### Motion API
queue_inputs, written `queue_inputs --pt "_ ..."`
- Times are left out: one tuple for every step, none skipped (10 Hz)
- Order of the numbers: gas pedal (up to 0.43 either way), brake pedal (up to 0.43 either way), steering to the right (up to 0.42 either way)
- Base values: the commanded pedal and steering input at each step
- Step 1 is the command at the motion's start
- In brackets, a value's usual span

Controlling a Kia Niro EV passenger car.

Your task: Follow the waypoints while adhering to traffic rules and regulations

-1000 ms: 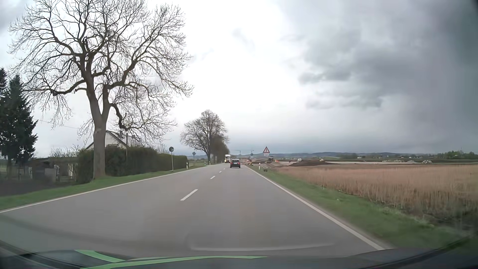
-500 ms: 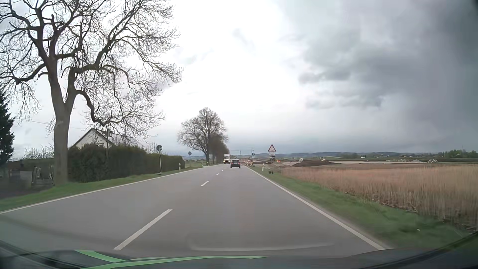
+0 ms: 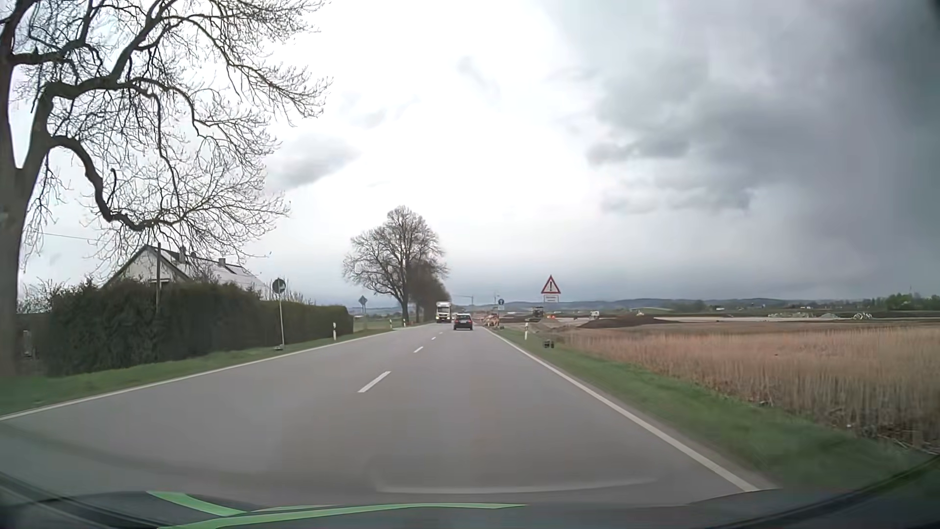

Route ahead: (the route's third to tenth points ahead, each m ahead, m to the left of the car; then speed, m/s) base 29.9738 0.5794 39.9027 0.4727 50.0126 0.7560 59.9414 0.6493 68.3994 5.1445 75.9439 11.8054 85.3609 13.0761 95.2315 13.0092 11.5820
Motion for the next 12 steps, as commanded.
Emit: queue_inputs --pt "0.079 0.000 -0.001" --pt "0.079 0.000 -0.001" --pt "0.079 0.000 -0.001" --pt "0.087 0.000 -0.001" --pt "0.087 0.000 -0.001" --pt "0.087 0.000 -0.001" --pt "0.087 0.000 -0.001" --pt "0.087 0.000 -0.001" --pt "0.098 0.000 -0.001" --pt "0.098 0.000 -0.001" --pt "0.098 0.000 -0.001" --pt "0.098 0.000 -0.001"
